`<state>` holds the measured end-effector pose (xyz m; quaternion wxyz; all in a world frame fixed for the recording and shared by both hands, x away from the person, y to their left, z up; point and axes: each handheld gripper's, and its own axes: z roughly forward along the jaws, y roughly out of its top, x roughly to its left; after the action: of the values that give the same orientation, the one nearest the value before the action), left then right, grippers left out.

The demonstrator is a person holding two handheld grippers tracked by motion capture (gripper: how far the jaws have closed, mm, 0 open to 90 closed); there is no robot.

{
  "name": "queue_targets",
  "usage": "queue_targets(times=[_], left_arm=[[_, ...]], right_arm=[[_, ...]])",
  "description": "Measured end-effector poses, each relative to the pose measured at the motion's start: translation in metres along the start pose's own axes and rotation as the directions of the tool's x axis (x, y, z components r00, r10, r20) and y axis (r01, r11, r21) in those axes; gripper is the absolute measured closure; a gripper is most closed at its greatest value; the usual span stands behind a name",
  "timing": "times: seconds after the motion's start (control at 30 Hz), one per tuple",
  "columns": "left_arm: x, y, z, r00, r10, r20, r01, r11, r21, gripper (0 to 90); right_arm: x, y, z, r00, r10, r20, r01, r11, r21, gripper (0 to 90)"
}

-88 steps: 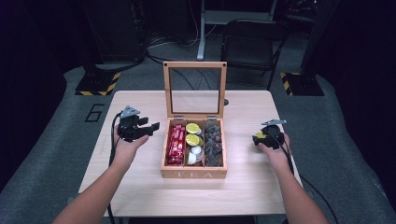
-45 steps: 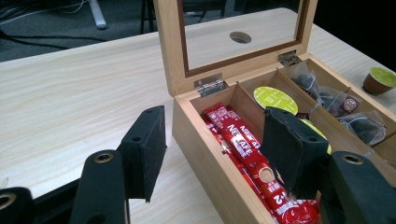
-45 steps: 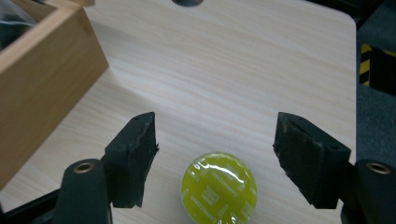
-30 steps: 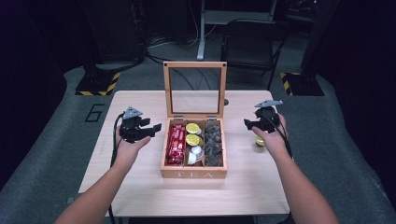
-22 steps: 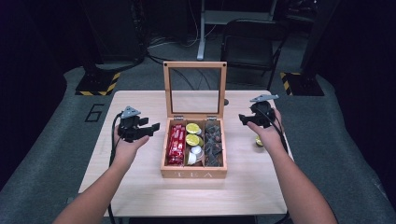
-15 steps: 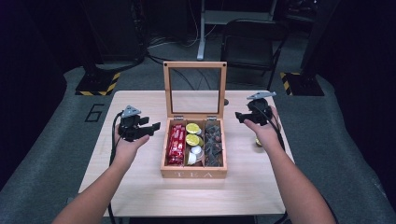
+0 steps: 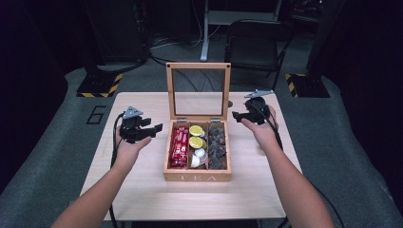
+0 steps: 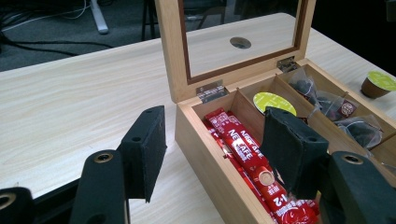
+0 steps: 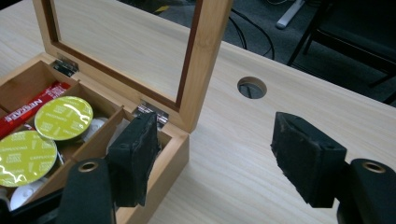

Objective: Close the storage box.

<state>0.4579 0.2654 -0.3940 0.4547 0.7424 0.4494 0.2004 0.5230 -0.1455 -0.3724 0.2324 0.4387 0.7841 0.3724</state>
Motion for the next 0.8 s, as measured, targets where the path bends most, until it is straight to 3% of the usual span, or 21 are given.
queue_targets(times=[0.5, 0.63, 0.8], left_arm=[[-0.002, 0.0, -0.002, 1.0, 0.004, 0.007, -0.004, 1.0, -0.007, 40.3], [-0.001, 0.0, 0.0, 0.9999, 0.007, 0.011, -0.007, 1.0, -0.006, 40.3], [0.002, -0.002, 0.0, 1.0, -0.002, 0.008, 0.002, 1.0, -0.008, 40.3]], right_arm=[[0.019, 0.019, 0.019, 0.9998, -0.003, -0.018, 0.002, 1.0, -0.019, 31.6], [0.02, 0.021, 0.022, 0.9997, -0.018, -0.019, 0.018, 1.0, -0.013, 31.6], [0.019, 0.027, 0.029, 0.9999, 0.005, -0.014, -0.005, 1.0, -0.001, 31.3]])
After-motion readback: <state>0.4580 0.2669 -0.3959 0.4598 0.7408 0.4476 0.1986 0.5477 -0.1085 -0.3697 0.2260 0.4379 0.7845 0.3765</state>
